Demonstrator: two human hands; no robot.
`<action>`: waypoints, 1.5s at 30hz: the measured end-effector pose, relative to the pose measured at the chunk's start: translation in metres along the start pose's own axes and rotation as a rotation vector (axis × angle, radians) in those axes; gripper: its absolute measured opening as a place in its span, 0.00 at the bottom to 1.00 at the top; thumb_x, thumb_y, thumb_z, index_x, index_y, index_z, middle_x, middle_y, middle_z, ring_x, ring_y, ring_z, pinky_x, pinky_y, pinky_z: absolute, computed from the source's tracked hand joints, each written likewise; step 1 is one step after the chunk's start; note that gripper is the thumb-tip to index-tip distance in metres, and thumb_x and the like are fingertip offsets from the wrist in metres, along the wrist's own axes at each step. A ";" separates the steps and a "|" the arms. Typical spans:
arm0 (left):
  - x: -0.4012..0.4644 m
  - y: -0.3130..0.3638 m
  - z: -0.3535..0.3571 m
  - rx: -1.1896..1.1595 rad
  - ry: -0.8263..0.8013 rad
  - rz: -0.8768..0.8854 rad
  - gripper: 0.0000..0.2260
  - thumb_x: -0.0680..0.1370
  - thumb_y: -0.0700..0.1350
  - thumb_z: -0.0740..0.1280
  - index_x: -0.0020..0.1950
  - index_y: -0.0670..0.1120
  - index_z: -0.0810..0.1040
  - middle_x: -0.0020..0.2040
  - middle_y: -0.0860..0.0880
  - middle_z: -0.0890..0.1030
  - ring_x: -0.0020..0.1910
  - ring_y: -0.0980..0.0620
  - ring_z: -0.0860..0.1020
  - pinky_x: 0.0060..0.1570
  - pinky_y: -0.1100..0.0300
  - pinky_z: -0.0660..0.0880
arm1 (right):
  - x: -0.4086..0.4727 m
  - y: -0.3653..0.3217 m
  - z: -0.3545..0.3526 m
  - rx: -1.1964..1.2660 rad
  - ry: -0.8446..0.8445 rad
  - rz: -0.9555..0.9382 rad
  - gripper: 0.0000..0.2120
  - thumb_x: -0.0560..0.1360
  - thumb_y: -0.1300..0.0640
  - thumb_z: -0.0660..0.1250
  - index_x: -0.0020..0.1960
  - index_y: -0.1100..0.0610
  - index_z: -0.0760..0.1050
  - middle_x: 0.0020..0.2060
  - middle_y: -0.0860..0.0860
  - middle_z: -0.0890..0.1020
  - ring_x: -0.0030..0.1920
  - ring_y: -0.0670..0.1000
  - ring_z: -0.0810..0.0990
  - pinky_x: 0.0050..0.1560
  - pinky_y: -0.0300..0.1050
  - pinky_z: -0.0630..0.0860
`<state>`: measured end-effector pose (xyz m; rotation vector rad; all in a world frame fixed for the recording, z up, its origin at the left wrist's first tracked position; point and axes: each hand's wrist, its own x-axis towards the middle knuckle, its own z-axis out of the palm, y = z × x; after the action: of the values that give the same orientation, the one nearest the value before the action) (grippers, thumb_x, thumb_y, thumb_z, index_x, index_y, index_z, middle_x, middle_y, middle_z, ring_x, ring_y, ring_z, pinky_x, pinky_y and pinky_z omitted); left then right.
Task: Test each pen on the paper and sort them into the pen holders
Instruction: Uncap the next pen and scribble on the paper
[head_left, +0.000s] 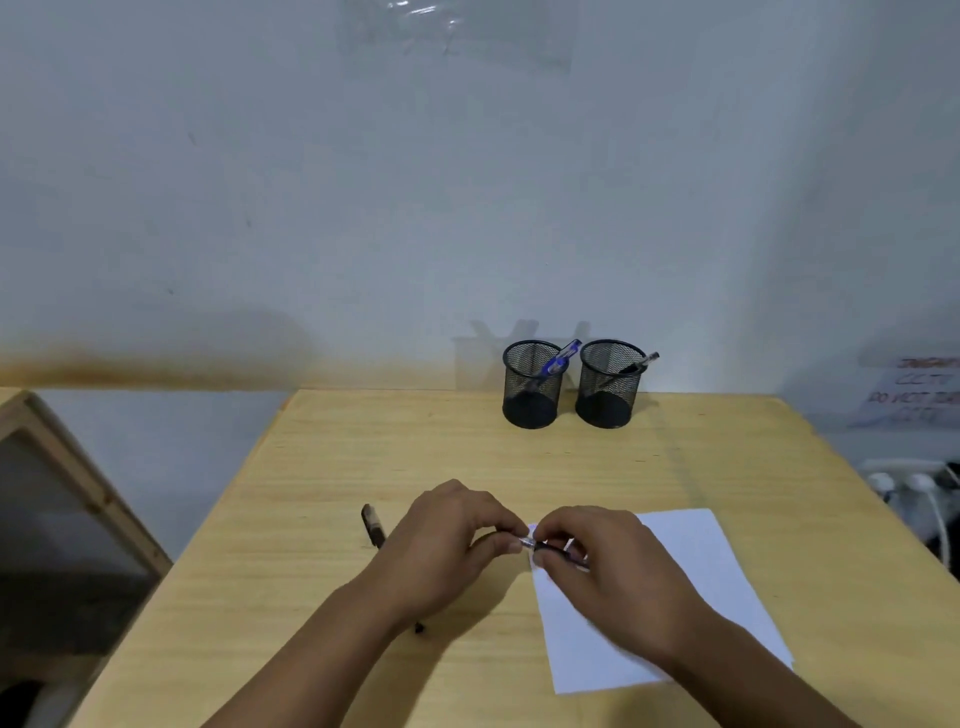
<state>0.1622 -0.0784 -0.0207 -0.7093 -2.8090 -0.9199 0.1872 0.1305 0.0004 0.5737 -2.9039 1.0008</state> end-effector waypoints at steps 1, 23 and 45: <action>0.000 0.002 0.002 -0.014 0.009 -0.008 0.06 0.78 0.56 0.67 0.53 0.61 0.82 0.46 0.65 0.81 0.50 0.61 0.71 0.53 0.62 0.69 | 0.000 0.002 0.000 0.001 -0.004 0.011 0.04 0.76 0.48 0.66 0.48 0.44 0.80 0.42 0.38 0.82 0.44 0.41 0.79 0.45 0.39 0.77; 0.003 0.008 -0.004 -0.054 0.115 0.003 0.05 0.77 0.49 0.71 0.50 0.58 0.85 0.44 0.68 0.81 0.48 0.61 0.72 0.48 0.70 0.66 | -0.022 0.019 0.001 0.014 0.183 0.138 0.07 0.76 0.45 0.66 0.42 0.47 0.75 0.36 0.37 0.80 0.36 0.41 0.77 0.30 0.38 0.70; 0.000 -0.013 0.013 0.187 0.171 -0.490 0.06 0.74 0.55 0.69 0.51 0.60 0.81 0.50 0.61 0.81 0.54 0.56 0.75 0.51 0.54 0.62 | -0.037 0.042 -0.003 0.582 0.285 0.408 0.13 0.79 0.63 0.65 0.52 0.43 0.77 0.43 0.43 0.83 0.34 0.49 0.82 0.37 0.46 0.79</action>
<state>0.1567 -0.0806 -0.0383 0.0880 -2.9038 -0.7129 0.2065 0.1748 -0.0270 -0.1754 -2.4998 1.8233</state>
